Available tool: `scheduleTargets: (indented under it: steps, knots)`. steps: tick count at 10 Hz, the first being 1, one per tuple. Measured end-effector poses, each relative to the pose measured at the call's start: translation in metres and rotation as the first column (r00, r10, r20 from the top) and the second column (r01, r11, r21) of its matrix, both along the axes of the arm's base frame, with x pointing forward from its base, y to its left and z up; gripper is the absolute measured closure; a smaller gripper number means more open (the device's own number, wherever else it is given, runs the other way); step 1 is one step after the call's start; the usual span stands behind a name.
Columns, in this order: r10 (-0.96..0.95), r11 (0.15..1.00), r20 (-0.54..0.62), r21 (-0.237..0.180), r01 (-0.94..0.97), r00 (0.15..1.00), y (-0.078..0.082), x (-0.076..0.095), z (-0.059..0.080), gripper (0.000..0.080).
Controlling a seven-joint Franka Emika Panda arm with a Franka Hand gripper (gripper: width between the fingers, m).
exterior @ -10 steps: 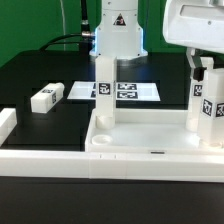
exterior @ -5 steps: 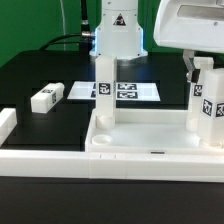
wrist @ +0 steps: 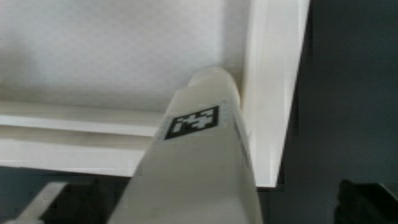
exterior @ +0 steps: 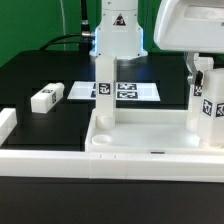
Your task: Assemble desk
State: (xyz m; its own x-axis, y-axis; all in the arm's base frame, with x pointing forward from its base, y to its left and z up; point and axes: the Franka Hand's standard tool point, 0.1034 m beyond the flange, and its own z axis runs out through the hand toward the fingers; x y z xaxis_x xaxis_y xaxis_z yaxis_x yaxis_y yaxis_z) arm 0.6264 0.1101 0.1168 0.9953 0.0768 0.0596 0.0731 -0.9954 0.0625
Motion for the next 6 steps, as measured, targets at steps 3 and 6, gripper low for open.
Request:
scheduleTargets:
  steps: [3,6]
  knots:
    - [0.02,1.0,-0.002,-0.001,-0.02,1.0,-0.0014,0.0001,-0.0005,0.025]
    - [0.006,1.0,-0.002,0.0,-0.006,1.0,-0.0015,0.0,-0.0008,0.0511]
